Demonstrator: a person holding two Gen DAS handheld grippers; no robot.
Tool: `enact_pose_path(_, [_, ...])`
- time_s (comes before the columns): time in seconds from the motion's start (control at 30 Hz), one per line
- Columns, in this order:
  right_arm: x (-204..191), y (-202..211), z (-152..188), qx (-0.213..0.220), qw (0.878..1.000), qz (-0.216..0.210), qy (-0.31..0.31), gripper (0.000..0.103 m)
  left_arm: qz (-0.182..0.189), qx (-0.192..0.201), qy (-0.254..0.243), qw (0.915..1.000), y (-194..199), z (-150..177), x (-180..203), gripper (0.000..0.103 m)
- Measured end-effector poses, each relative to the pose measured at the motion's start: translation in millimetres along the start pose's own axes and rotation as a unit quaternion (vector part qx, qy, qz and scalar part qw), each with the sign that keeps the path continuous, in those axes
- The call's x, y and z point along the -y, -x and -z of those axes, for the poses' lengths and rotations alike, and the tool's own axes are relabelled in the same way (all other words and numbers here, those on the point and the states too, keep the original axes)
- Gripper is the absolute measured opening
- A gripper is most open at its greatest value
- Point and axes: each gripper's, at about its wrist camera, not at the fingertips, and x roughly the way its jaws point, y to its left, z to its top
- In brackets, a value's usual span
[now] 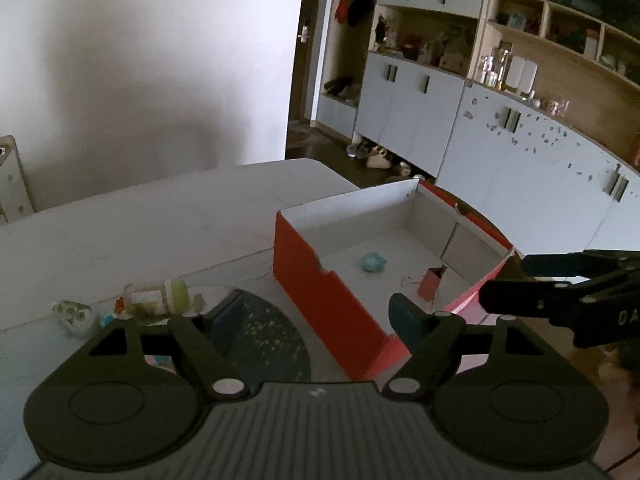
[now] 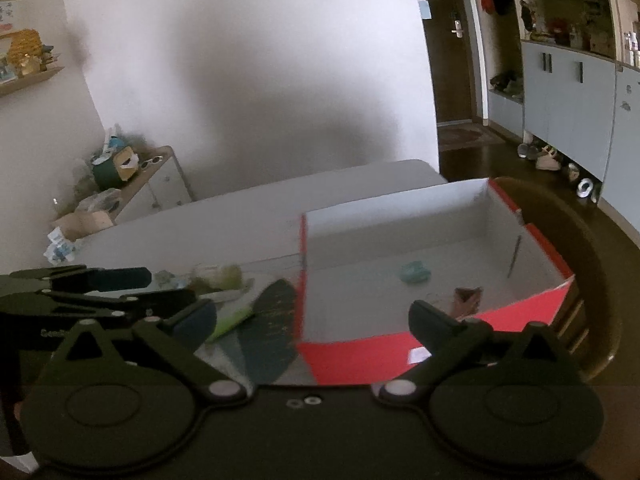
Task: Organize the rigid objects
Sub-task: 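Withdraw both grippers from the box back over the table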
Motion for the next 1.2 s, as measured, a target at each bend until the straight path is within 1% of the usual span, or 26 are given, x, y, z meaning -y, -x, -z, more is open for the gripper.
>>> enact_pose_path(0.1, [-15.2,-3.4,7.8,-0.001,1.0,-0.001,-0.001,0.103,0.006,0.005,-0.006,1.0,10.1,7.9,-11.5,0.084])
enact_pose_path(0.17, [-24.5,-6.7,12.0,-0.002,1.0,0.001,-0.003,0.103,0.012,0.008,-0.008,0.9999,16.6,13.4,-20.5,0.084])
enact_pose_path(0.27, [-36.5,-11.9,17.4,-0.005,1.0,0.002,-0.004,0.103,0.015,0.008,-0.002,0.9999,24.0,22.1,-35.8,0.093])
enact_pose_path(0.3, [-40.7,-13.8,19.9,-0.006,1.0,0.002,-0.003,0.103,0.015,0.01,-0.002,0.9998,26.7,25.9,-41.5,0.099])
enact_pose_path(0.33, [-43.8,-15.1,22.1,-0.007,1.0,0.002,-0.002,0.103,0.012,0.012,-0.002,0.9999,28.7,29.1,-45.9,0.103])
enact_pose_path(0.4, [-50.8,-18.6,26.8,-0.009,1.0,0.005,-0.001,0.103,0.006,0.016,-0.006,0.9998,32.8,35.9,-55.8,0.103])
enact_pose_path(0.6, [-70.1,-32.3,38.6,-0.016,1.0,0.013,0.002,0.103,-0.006,0.006,-0.006,0.9999,39.1,55.8,-84.9,0.103])
enact_pose_path(0.7, [-81.4,-40.5,43.2,-0.02,1.0,0.01,0.013,0.103,-0.025,-0.003,-0.001,0.9997,39.8,68.8,-99.9,0.103])
enact_pose_path(0.8, [-94.2,-50.2,48.1,-0.027,0.999,0.008,0.029,0.103,-0.055,-0.01,0.005,0.9984,39.1,82.2,-115.8,0.103])
enact_pose_path(0.87, [-102.0,-57.6,50.6,-0.033,0.999,0.008,0.037,0.103,-0.057,-0.013,0.014,0.9982,37.1,90.6,-125.9,0.103])
enact_pose_path(1.0, [-111.5,-72.5,52.8,-0.041,0.998,0.01,0.051,0.103,-0.049,-0.025,0.027,0.9981,30.4,107.0,-137.6,0.103])
enact_pose_path(1.1, [-114.9,-86.6,51.8,-0.045,0.997,0.016,0.059,0.103,-0.045,-0.036,0.028,0.998,21.6,116.2,-140.6,0.103])
enact_pose_path(1.2, [-114.9,-104.3,46.6,-0.049,0.997,0.026,0.055,0.102,-0.052,-0.039,0.021,0.9976,13.6,123.5,-142.7,0.103])
